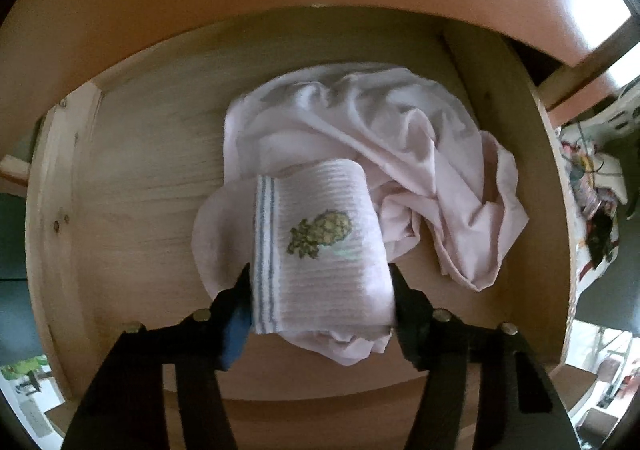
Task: Take underwear out of drawer
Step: 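Close the left tool on the pink pineapple-embroidered sock, then lift the pink pineapple sock up out of the drawer with the left tool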
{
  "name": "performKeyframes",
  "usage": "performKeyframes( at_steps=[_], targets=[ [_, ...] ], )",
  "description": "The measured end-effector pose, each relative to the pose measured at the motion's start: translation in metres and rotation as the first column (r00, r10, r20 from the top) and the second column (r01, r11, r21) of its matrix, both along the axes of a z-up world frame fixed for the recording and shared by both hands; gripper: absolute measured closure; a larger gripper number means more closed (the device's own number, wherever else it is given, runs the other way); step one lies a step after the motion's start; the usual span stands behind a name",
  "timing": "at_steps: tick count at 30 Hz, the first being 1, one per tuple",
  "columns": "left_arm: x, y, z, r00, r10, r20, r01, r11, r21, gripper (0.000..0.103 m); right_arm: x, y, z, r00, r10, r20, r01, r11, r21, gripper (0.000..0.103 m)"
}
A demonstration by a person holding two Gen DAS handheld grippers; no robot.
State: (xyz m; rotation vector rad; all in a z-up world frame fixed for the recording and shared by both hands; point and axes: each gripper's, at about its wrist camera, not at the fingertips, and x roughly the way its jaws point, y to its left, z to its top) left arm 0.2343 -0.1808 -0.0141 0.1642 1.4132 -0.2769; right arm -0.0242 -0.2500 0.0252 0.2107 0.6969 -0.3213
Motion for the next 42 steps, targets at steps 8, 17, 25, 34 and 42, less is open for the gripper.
performKeyframes(
  at_steps=[8,17,25,34,42],
  targets=[
    [-0.010,0.039,0.000,0.999,0.046,0.025,-0.043,0.995,-0.091,0.065,0.000,0.001,0.001,1.000,0.003,-0.004,-0.003,1.000,-0.013,0.000],
    [-0.029,0.091,0.000,0.987,0.142,0.072,-0.126,0.974,-0.190,0.070,0.000,0.002,0.001,1.000,0.002,-0.006,-0.002,1.000,-0.018,0.000],
    [-0.053,0.138,0.016,0.968,0.223,0.116,-0.172,0.926,-0.337,0.073,0.000,0.005,0.002,1.000,-0.007,-0.011,0.007,0.999,-0.043,0.000],
    [-0.087,0.177,0.059,0.915,0.330,0.234,-0.167,0.836,-0.523,0.073,0.001,0.012,0.003,1.000,-0.011,-0.022,0.009,0.996,-0.093,0.000],
    [-0.142,0.198,0.089,0.848,0.380,0.370,-0.097,0.797,-0.596,0.073,0.001,0.020,0.005,1.000,-0.009,-0.024,0.005,0.989,-0.148,0.000]
  ],
)
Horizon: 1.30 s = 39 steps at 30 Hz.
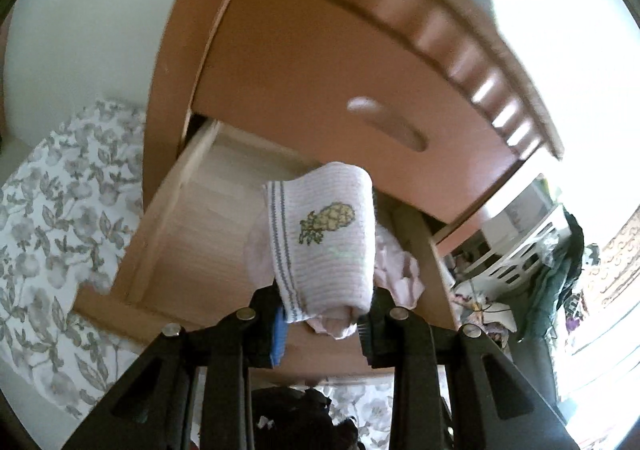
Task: Take underwear out of drawer
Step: 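Lift the pink pineapple sock up out of the drawer with the left tool, then lower the pink pineapple sock onto the cloth pile on the bedspread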
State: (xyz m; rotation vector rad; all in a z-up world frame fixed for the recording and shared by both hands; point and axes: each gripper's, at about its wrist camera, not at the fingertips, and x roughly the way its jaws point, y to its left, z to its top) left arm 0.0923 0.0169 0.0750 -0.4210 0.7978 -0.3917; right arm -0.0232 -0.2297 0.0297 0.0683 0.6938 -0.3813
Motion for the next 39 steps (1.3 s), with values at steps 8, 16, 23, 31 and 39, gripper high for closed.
performKeyframes(
  at_steps=[8,16,23,31,39],
  targets=[
    [-0.045,0.002,0.014,0.996,-0.008,0.086,0.010,1.000,-0.020,0.073,-0.002,0.013,0.003,1.000,0.023,0.015,-0.022,0.998,-0.065,0.000],
    [-0.080,0.001,0.037,0.990,-0.048,0.131,0.047,0.999,0.007,0.073,-0.004,0.019,0.007,0.998,0.044,0.038,-0.040,0.995,-0.095,0.000],
    [-0.099,0.004,0.046,0.986,-0.071,0.150,0.068,0.997,0.023,0.073,-0.009,0.024,0.010,0.997,0.047,0.061,-0.039,0.992,-0.123,0.000],
    [-0.105,0.003,0.041,0.989,-0.104,0.105,0.101,0.995,0.026,0.073,-0.011,0.033,0.011,0.995,0.071,0.066,-0.059,0.984,-0.166,0.000],
    [-0.101,-0.008,0.012,0.986,-0.164,0.000,0.164,0.986,0.027,0.072,-0.011,0.034,0.011,0.995,0.071,0.067,-0.059,0.985,-0.164,0.000]
  ],
)
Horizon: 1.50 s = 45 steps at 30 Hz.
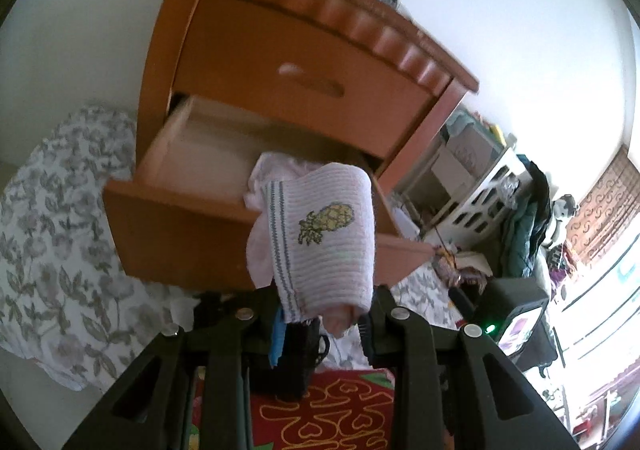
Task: Take underwear out of drawer
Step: 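Lower the pink pineapple sock onto the cloth pile on the bedspread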
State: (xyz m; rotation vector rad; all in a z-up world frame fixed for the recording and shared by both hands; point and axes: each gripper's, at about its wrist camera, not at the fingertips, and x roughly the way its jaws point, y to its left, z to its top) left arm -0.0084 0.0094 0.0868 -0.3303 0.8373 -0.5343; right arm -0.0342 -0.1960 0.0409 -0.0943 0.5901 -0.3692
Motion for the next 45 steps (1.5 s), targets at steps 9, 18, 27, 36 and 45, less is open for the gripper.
performKeyframes(
  at_steps=[9,18,27,36,45],
  targets=[
    [0.010,-0.015,-0.041,0.990,-0.057,-0.132,0.061,0.998,0.031,0.072,0.000,0.000,0.000,1.000,0.000,0.000,0.000,1.000,0.000,0.000],
    [0.020,-0.025,-0.086,0.971,-0.037,-0.238,0.055,0.996,0.067,0.072,0.000,-0.001,0.000,1.000,0.000,-0.001,0.000,1.000,0.000,0.000],
    [0.026,-0.032,-0.119,0.946,-0.027,-0.324,0.061,0.994,0.096,0.070,0.000,-0.001,0.001,1.000,0.000,-0.001,0.000,1.000,0.001,0.000],
    [0.026,-0.048,-0.130,0.937,-0.060,-0.345,0.103,0.989,0.108,0.069,0.000,-0.001,0.001,1.000,0.000,-0.001,0.000,1.000,0.001,0.000],
    [0.027,-0.047,-0.135,0.932,-0.060,-0.357,0.108,0.987,0.116,0.068,-0.001,-0.001,-0.001,1.000,0.000,-0.001,0.000,1.000,-0.002,0.000]
  ],
)
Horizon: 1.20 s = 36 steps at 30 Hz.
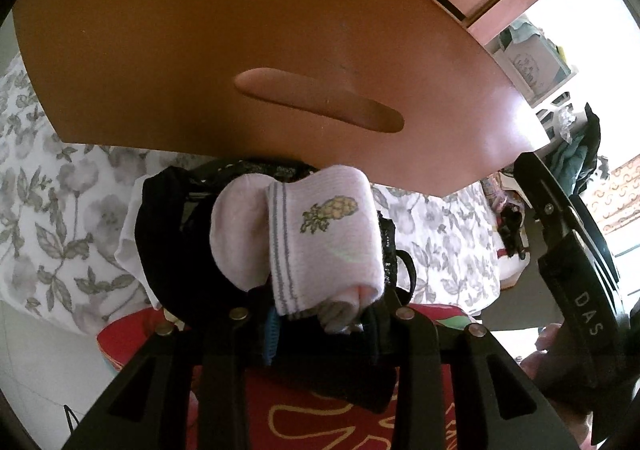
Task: Take underwear out of drawer
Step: 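Lower the pink pineapple sock onto the cloth pile on the bedspread, then open the left tool, releasing the sock, and withdraw, then reach the left tool into the drawer toward the pink cloth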
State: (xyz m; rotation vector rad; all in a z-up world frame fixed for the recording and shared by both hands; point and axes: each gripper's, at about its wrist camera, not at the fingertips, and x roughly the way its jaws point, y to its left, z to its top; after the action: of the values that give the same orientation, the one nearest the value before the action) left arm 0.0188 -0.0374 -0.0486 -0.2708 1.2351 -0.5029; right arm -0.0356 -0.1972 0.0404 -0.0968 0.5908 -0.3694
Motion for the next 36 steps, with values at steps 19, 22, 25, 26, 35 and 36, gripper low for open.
performKeyframes(
  at_steps=[19,22,25,26,35,36],
  targets=[
    [-0.008,0.012,0.057,0.989,0.017,0.148,-0.017,1.000,-0.001,0.031,0.001,0.000,0.000,1.000,-0.002,-0.003,0.002,1.000,0.008,0.000],
    [-0.011,0.016,0.068,0.983,0.032,0.180,-0.032,0.999,-0.002,0.029,0.001,-0.001,0.000,1.000,-0.002,-0.003,0.002,1.000,0.008,0.000],
    [-0.012,0.019,0.079,0.976,0.051,0.213,-0.052,0.999,0.003,0.029,0.001,0.000,0.000,1.000,-0.002,-0.004,0.002,1.000,0.008,0.000],
    [-0.012,0.020,0.083,0.973,0.058,0.224,-0.061,0.998,0.008,0.028,0.001,0.000,0.000,1.000,-0.002,-0.003,0.002,1.000,0.007,0.000],
    [-0.014,0.033,0.101,0.939,0.119,0.322,-0.134,0.991,0.023,0.015,0.001,-0.001,0.000,1.000,-0.002,-0.003,0.002,1.000,0.008,0.000],
    [-0.014,0.034,0.102,0.935,0.126,0.330,-0.142,0.990,0.026,0.013,0.001,-0.001,0.000,1.000,-0.002,-0.003,0.002,1.000,0.008,0.000]
  ],
)
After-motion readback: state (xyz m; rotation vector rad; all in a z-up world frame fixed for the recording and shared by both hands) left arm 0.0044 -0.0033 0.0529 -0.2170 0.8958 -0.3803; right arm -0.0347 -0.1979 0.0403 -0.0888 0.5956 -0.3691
